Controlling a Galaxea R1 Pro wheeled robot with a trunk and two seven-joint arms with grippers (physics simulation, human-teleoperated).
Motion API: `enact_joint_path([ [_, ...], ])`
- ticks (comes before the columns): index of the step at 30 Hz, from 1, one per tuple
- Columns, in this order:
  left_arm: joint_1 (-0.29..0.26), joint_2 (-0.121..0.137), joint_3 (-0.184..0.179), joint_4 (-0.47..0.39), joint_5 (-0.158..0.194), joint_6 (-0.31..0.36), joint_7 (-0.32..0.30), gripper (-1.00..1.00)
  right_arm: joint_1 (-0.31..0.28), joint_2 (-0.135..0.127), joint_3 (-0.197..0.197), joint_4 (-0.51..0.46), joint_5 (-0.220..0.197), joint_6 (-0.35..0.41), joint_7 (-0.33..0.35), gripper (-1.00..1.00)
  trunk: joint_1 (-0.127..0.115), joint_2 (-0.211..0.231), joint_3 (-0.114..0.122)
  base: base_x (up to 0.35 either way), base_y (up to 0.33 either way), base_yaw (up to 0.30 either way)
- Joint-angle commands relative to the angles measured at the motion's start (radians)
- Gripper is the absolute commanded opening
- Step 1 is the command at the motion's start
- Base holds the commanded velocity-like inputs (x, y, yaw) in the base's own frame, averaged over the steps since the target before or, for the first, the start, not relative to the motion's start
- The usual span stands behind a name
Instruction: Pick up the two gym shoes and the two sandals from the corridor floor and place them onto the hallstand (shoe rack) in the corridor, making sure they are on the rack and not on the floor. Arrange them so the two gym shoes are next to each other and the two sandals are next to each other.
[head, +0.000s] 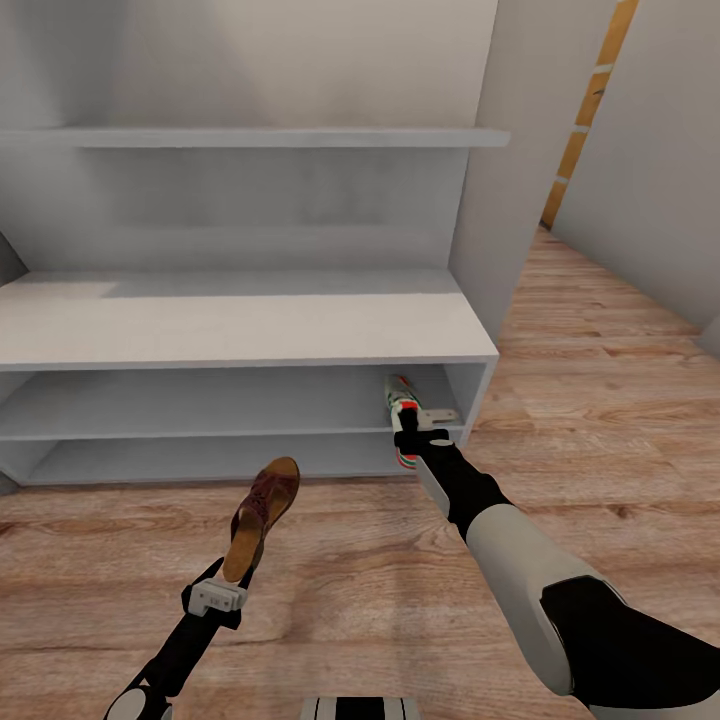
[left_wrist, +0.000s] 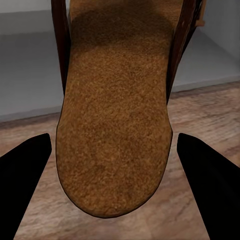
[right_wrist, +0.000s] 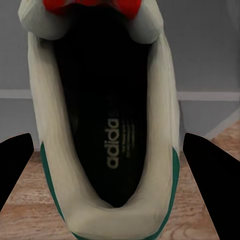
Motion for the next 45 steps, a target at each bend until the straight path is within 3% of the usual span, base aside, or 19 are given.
enact_joint_path([
  [1, 0.0, 0.0, 0.0, 0.0, 0.0, 0.0, 0.0, -1.0, 0.0, 0.0, 0.0, 0.0, 0.0, 0.0, 0.0, -1.0, 0.0, 0.0, 0.0, 0.001, 0.0, 0.0],
  [45, 0.009, 0.0, 0.0, -0.02, -0.002, -0.002, -0.002, -1.0, 0.0, 0.0, 0.0, 0.0, 0.0, 0.0, 0.0, -1.0, 0.0, 0.0, 0.0, 0.05, 0.028, 0.0],
])
